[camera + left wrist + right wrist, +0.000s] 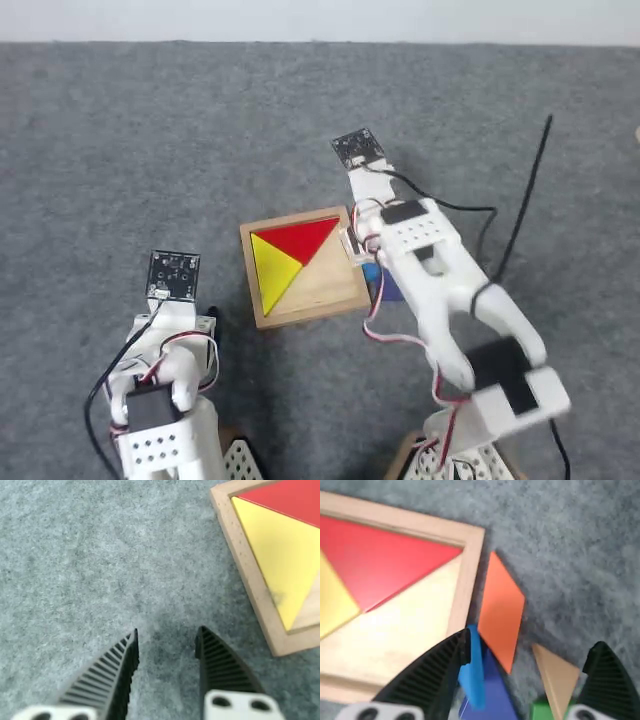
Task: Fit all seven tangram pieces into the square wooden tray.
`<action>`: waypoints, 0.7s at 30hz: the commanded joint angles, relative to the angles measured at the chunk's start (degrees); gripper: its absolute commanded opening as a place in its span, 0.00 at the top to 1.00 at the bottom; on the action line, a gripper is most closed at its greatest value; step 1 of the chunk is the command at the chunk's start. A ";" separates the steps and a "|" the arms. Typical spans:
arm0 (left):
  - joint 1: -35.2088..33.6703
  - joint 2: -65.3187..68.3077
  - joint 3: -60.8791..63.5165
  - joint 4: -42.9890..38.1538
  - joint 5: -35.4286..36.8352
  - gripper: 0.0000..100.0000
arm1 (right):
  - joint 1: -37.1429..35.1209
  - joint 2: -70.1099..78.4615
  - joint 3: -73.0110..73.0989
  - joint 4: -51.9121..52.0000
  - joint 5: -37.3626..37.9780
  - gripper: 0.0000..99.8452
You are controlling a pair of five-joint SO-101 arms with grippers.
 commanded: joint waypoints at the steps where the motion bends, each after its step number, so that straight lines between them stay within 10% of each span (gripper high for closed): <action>1: 0.18 -1.05 -0.48 0.35 0.35 0.81 | -0.66 4.70 -6.24 -0.75 -0.18 0.64; 21: 0.18 -1.05 -0.48 0.35 0.35 0.81 | 1.71 15.16 -15.03 6.20 -3.60 0.91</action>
